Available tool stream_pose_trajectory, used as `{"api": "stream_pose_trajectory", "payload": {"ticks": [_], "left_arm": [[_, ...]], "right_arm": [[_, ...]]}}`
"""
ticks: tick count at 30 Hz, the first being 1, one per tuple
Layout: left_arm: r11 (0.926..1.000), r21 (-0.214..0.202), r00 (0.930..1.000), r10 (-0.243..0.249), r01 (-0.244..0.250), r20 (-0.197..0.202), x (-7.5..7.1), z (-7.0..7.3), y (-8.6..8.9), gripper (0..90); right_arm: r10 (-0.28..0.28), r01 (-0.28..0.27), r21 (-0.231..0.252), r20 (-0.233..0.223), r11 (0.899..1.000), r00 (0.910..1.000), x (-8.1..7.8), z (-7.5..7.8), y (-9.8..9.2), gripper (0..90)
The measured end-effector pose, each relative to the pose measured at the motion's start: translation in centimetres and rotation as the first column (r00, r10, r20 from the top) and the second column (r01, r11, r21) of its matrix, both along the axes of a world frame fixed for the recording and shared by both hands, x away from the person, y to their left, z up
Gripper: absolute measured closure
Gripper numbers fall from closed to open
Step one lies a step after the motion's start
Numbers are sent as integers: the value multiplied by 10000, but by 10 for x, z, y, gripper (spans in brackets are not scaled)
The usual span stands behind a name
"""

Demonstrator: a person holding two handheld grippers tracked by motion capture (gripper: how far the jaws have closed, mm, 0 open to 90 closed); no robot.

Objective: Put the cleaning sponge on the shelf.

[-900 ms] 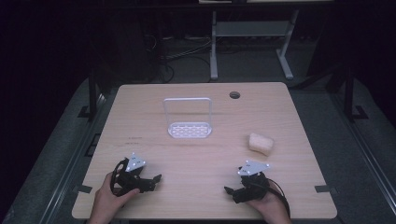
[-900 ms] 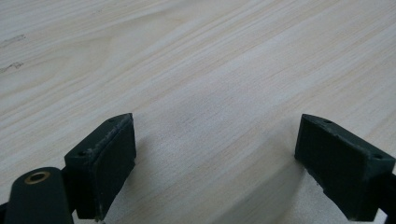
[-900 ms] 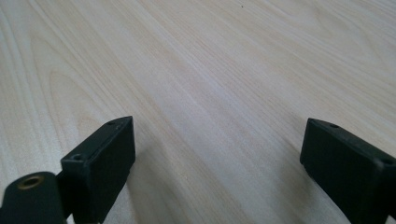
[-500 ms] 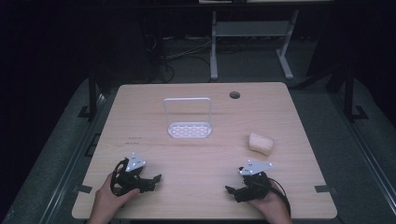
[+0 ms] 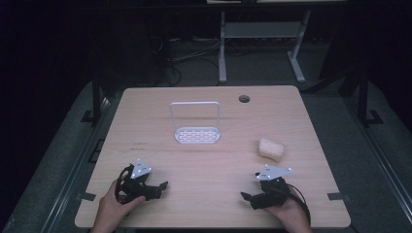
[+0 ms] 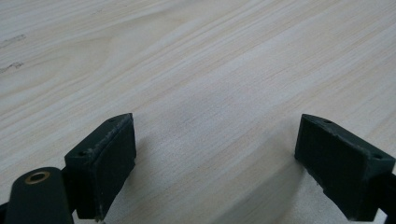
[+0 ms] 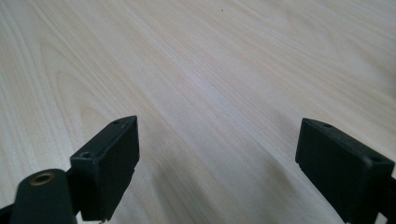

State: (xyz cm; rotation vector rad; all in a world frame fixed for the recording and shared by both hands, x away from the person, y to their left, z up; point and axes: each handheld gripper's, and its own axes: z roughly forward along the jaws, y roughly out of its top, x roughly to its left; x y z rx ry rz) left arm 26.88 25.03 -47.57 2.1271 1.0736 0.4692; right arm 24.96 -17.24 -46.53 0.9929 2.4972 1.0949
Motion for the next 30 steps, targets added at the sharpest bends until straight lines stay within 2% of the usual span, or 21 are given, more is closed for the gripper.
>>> {"api": "stream_pose_trajectory", "payload": {"ticks": [5, 22, 30], "left_arm": [[10000, 6, 10000, 0, 0, 3, 0, 0, 0, 118], [10000, 6, 10000, 2, -2, 4, 0, 0, 0, 118], [10000, 16, 10000, -2, 2, 2, 0, 0, 0, 118]], "right_arm": [[-29, 29, 47, -26, 10000, 10000, 0, 5, -5, 136], [-304, 310, -154, 364, 9994, 9989, 10, 31, -36, 139], [-420, 428, -136, 564, 9990, 9975, 16, 35, -44, 139]]}}
